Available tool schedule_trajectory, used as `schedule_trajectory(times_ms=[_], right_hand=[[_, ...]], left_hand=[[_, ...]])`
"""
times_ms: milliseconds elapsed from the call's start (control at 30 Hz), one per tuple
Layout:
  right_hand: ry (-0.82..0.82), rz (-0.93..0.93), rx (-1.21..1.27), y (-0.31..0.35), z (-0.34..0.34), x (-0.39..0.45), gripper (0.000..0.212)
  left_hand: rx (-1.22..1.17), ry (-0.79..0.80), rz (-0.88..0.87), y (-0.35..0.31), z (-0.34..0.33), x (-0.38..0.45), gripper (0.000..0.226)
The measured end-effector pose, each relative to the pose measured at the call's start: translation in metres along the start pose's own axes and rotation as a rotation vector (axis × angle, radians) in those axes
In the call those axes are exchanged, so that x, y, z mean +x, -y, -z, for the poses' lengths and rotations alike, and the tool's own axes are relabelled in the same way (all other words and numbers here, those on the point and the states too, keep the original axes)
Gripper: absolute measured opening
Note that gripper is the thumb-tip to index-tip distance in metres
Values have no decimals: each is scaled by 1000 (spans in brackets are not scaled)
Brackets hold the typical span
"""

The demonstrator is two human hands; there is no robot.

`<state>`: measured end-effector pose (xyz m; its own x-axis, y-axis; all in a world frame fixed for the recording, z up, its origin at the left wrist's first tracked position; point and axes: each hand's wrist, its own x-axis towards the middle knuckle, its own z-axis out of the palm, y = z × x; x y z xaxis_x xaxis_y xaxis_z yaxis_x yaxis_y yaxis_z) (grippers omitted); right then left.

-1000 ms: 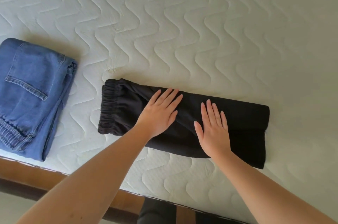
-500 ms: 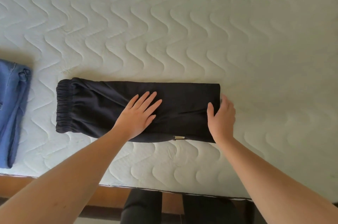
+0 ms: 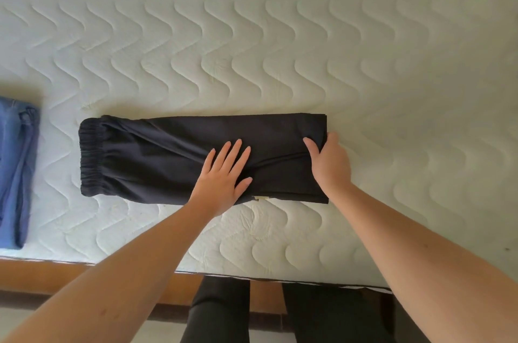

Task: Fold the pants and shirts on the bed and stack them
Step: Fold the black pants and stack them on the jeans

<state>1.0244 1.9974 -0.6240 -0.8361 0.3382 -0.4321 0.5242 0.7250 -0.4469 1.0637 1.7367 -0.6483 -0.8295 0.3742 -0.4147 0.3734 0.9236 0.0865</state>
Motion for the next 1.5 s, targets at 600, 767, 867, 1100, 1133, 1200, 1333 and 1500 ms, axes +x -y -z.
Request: schedule_trajectory(times_ms=[600,767,867,1100,1133,1200,1333,1500], right_hand=[[248,111,137,-43,80,-8,49],[120,325,-17,26,91,-46,44],[84,400,-196,67,84,-63,45],[67,507,-452,156,42,-106,49],[63,520,-470,167,32,-111,49],[65,536,-506,188,10,-119,50],[46,568,-521,230,-35,-127,51],[81,625,-617,269,-88,-136,55]], left_hand=[[21,98,-143,-38,8,24,73],[-301,-120,-194,5,56,34,50],[-423,-340,68,60,73,33,35],[-745,-299,837,194,73,-1,43],[-886,-268,924,205,72,-6,45],[-1108,-172,1028,220,69,-13,47],[-1467,-14,1037,237,59,-17,41],[-1666,89,944,235,60,-18,44]])
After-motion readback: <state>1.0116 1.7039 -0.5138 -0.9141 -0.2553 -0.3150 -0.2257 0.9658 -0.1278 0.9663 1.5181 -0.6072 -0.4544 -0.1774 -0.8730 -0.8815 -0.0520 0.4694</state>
